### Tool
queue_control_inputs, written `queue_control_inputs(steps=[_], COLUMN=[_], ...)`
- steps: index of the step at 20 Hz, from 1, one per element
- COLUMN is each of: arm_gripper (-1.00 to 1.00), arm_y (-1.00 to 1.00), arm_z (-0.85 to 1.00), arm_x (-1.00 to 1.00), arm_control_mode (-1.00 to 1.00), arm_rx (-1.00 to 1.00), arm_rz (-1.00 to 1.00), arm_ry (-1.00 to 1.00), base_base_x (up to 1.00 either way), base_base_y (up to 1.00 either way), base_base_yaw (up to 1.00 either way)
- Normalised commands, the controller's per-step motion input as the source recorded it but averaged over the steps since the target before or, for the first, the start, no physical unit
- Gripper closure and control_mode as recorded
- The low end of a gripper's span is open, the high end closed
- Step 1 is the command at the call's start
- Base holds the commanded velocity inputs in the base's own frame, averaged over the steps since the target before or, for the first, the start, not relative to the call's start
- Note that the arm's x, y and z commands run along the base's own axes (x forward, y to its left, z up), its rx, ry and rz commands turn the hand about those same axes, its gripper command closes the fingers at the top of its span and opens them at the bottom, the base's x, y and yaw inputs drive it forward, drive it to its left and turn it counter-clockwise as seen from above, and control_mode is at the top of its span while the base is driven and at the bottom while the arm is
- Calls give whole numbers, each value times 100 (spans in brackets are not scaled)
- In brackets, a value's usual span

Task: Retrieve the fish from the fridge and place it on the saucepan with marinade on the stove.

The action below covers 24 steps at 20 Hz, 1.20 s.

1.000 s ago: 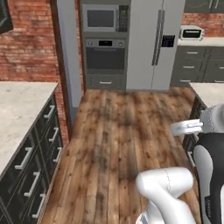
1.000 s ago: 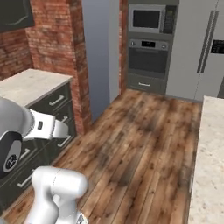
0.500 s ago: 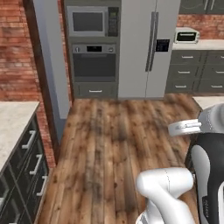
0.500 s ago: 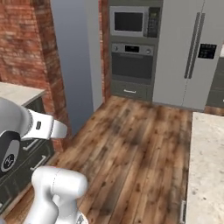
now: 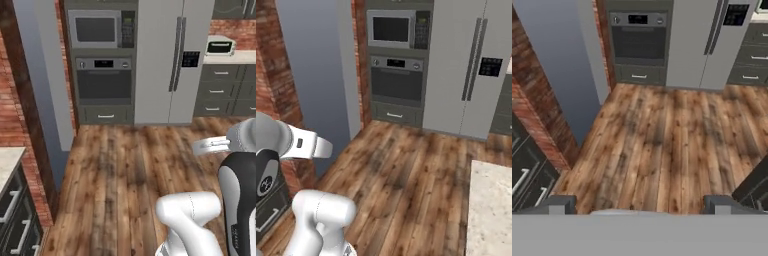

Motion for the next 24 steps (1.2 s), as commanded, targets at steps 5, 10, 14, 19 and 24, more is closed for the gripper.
queue_control_inputs(steps=[5, 10, 14, 19, 24], arm_gripper=[-100, -100, -100, -100, -100], arm_y=[0, 0, 0, 0, 0], arm_z=[0, 0, 0, 0, 0], arm_x=[0, 0, 0, 0, 0], arm_control_mode=[100, 100, 100, 100, 100], arm_rx=[0, 0, 0, 0, 0], arm_rz=[0, 0, 0, 0, 0], arm_ry=[0, 0, 0, 0, 0], base_base_x=[100, 100, 100, 100, 100], base_base_y=[-53, -58, -62, -71, -92], base_base_yaw=[0, 3, 5, 5, 1])
